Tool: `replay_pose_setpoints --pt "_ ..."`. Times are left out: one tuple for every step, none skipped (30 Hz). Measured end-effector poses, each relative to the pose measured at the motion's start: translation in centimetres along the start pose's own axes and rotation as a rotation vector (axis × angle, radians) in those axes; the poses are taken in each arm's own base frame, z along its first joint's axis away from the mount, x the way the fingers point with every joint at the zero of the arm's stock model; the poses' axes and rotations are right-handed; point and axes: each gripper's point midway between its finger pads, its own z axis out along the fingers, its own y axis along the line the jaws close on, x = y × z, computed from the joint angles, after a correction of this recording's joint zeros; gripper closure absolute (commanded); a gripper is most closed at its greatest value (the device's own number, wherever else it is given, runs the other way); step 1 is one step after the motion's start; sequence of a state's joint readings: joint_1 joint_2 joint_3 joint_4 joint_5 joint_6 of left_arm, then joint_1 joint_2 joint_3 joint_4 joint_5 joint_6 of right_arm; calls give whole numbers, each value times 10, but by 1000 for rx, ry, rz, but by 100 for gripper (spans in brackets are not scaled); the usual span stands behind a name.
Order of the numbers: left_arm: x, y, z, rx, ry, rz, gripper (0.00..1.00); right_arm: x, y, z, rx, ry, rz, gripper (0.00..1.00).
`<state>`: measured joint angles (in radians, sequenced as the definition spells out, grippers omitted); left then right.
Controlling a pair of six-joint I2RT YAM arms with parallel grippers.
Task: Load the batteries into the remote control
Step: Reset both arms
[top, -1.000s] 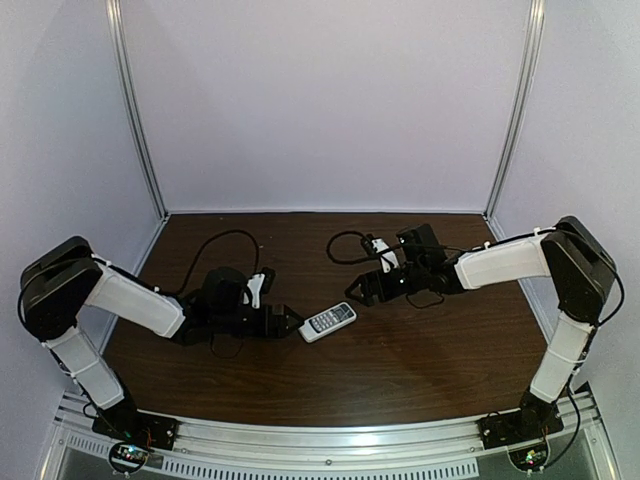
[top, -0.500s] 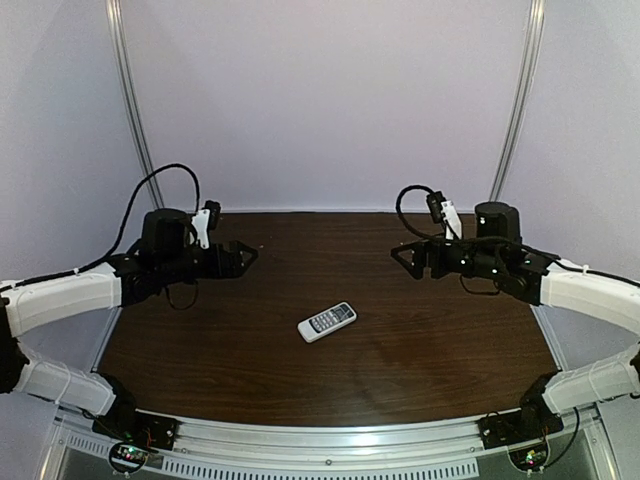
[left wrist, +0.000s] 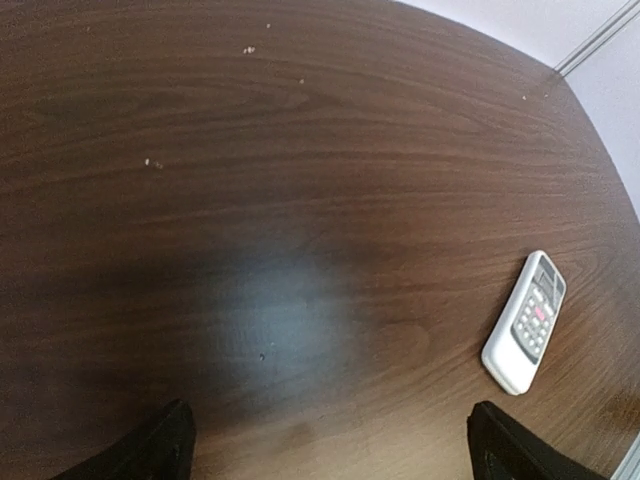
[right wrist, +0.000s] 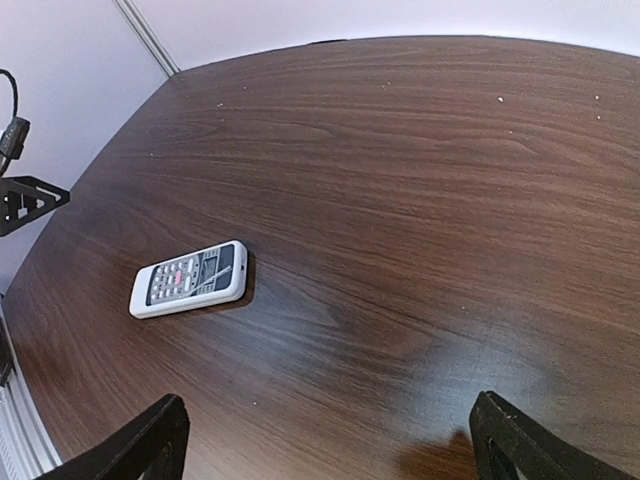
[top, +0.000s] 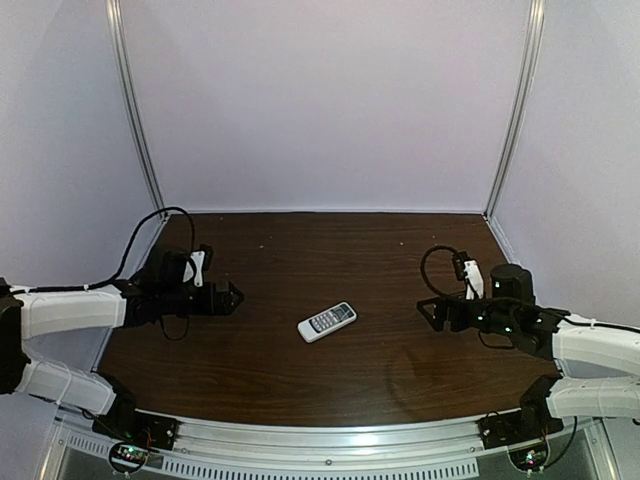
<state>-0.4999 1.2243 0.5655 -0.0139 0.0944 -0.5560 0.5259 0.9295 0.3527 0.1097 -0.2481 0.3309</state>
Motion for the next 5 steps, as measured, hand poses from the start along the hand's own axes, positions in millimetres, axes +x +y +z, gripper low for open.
replay_pose_setpoints --pt "7 3 1 -6 13 -6 3 4 -2 0 4 4 8 0" --pt "13 6 2 -11 25 -11 3 7 -3 1 6 5 12 0" --pt "16 8 3 -15 32 -15 3 8 -4 1 8 4 17 0" --pt "17 8 3 -16 35 -18 3 7 -4 1 8 0 18 0" --pt "16 7 4 -14 29 -18 3 5 -3 1 6 -6 17 0"
